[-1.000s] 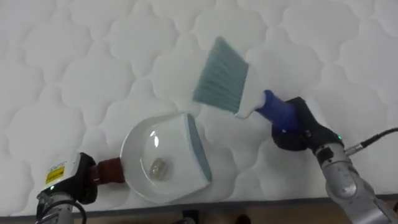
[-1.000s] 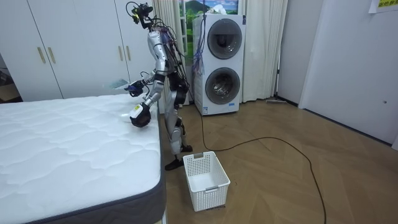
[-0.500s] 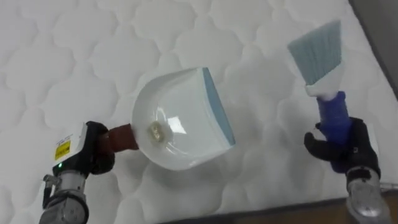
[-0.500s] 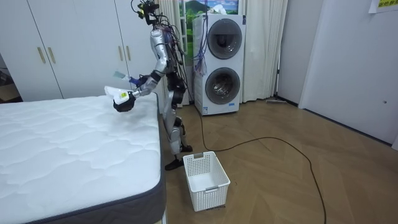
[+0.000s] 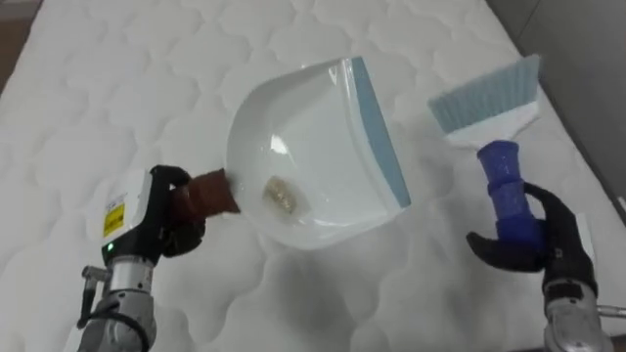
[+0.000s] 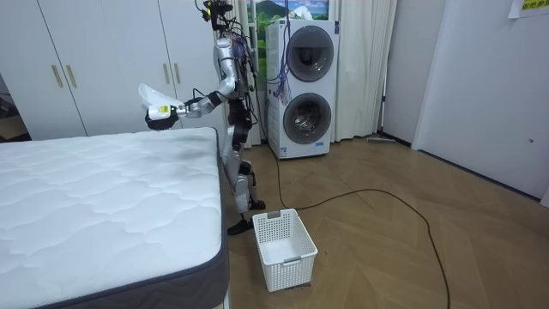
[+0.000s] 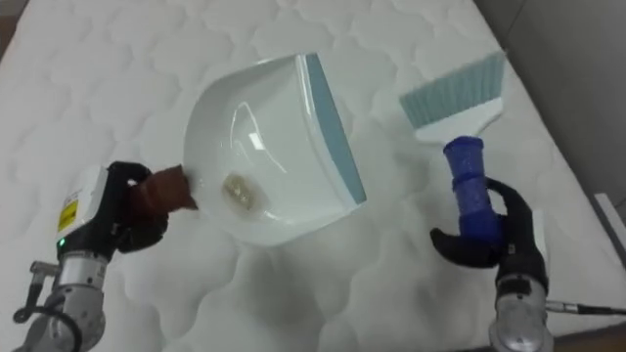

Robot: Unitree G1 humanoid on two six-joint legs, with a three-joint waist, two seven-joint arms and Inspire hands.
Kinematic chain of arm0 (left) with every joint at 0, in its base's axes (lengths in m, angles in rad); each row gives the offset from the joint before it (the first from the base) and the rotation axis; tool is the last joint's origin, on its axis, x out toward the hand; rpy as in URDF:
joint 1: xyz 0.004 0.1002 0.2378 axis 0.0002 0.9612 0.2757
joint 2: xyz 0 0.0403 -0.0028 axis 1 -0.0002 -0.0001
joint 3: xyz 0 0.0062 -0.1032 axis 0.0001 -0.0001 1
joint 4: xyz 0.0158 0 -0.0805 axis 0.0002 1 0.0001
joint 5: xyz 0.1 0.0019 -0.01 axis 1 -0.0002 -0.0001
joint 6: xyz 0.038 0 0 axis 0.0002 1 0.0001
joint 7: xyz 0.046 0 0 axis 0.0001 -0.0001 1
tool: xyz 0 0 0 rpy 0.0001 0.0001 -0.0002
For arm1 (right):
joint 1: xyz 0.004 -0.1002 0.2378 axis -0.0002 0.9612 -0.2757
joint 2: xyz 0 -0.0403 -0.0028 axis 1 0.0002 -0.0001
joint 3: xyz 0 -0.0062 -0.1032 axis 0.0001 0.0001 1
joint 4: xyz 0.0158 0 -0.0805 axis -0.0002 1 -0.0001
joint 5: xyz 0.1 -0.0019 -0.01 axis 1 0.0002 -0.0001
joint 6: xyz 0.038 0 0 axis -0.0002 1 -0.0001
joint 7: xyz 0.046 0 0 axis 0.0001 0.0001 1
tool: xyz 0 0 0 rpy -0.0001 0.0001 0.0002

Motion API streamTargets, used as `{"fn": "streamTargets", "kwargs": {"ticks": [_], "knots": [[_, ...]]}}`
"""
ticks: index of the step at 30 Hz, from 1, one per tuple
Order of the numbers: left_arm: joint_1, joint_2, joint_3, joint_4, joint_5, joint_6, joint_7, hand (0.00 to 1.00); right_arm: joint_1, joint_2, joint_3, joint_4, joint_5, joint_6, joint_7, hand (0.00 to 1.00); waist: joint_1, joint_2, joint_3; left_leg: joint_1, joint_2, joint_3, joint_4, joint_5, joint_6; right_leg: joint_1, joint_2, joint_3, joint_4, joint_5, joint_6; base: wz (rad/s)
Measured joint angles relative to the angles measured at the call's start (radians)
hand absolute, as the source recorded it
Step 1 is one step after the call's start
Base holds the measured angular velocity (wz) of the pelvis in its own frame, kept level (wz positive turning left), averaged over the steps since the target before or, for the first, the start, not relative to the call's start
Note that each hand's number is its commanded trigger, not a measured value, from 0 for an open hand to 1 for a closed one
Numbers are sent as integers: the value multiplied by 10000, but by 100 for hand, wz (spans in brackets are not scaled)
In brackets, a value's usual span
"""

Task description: Clean bed

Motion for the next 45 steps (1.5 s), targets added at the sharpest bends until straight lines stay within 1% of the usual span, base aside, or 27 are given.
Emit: {"fn": "streamTargets", "kwargs": {"ticks": [3,6,9,11,16,19,20,22,24,26,29,30,32,35,37,41,42,43,45], "knots": [[133,-5,120,-468,-328,-20,8,100,71,12,-11,-691,50,-11,-75,0,-9,7,-12,355,-18,21,-137,-29,-44,429,29,6,-307,79,18,-6],[139,-23,119,-752,-347,-25,7,100,62,14,-5,-1162,44,-22,-71,0,64,15,-16,542,-27,22,-196,-53,-79,618,37,4,-378,79,18,0],[257,-104,138,-1010,-344,-24,-3,100,64,15,-9,-1209,-11,-28,-67,0,168,32,-6,716,-2,20,-198,-102,-131,806,72,-11,-415,86,9,0],[325,-174,138,-1099,-345,-24,-5,100,63,15,-10,-1217,-33,-28,-69,0,194,62,-20,745,17,15,-198,-113,-144,868,90,-20,-415,89,5,0],[392,-200,231,-1397,-346,-22,-59,100,66,16,-10,-1441,-35,-25,-71,0,263,165,-10,768,45,11,-196,-122,-161,866,111,-2,-416,99,-12,0],[403,-210,316,-1560,-289,-25,-64,100,70,38,-11,-1657,-44,-25,-35,0,273,175,-10,872,38,2,-213,-143,-180,949,113,-21,-426,99,-12,0],[405,-211,316,-1573,-285,-25,-64,100,70,56,-12,-1679,-68,-25,-10,0,275,176,-10,912,35,2,-221,-144,-181,991,113,-18,-431,99,-11,0],[459,-213,377,-1685,-284,-25,-64,100,74,286,-19,-1818,-446,-25,15,0,272,183,-6,1033,40,5,-240,-160,-197,1088,123,1,-439,99,-11,-2],[465,-229,421,-1839,-284,-26,-64,100,74,410,-15,-1873,-740,-26,19,0,282,188,-6,1071,43,11,-252,-160,-198,1120,126,-1,-438,98,-11,0],[464,-299,490,-1911,-284,-111,-62,100,74,425,-13,-1889,-832,-27,20,0,322,207,-4,1095,36,11,-258,-160,-198,1144,117,-3,-439,98,-11,0],[473,-481,649,-1919,-284,-171,-61,100,75,452,-23,-1976,-831,-23,27,0,388,212,-2,1110,31,3,-264,-160,-198,1160,115,-15,-440,98,-11,0],[473,-570,737,-1921,-278,-171,-62,100,75,462,-24,-2181,-832,-21,89,0,420,218,-3,1083,29,-3,-263,-160,-198,1151,116,-18,-451,97,-11,0],[489,-620,813,-1921,-277,-174,-66,100,74,469,-21,-2591,-827,-22,205,0,480,216,-2,1072,7,-12,-262,-159,-198,1204,118,-30,-457,97,-11,2],[679,-626,869,-1922,-281,-186,-66,100,70,499,-5,-3111,-825,-30,236,0,529,201,1,1085,-54,-96,-260,-159,-197,1251,115,-104,-450,97,-11,9],[801,-638,940,-1921,-293,-186,-65,100,68,517,-3,-3169,-827,-33,229,0,553,169,11,1082,-84,-216,-261,-159,-197,1294,100,-199,-450,97,-10,15],[811,-642,944,-1946,-276,-186,-65,100,65,512,-7,-3236,-845,-33,207,0,691,146,21,1060,-138,-412,-258,-158,-193,1364,68,-429,-437,93,-4,16],[811,-671,992,-1967,-228,-188,-72,100,64,512,-24,-3237,-1081,-31,199,0,779,137,27,1054,-147,-438,-251,-163,-187,1368,52,-481,-412,90,2,9],[810,-703,1039,-1974,-199,-188,-72,100,57,512,-25,-3238,-1222,-31,197,0,788,134,28,1042,-155,-483,-240,-164,-184,1381,42,-553,-403,89,4,19],[809,-919,1251,-2014,-170,-189,-74,100,15,516,-23,-3238,-1624,-31,198,0,831,118,38,1003,-189,-675,-192,-176,-163,1431,-6,-632,-358,80,18,25]]}}
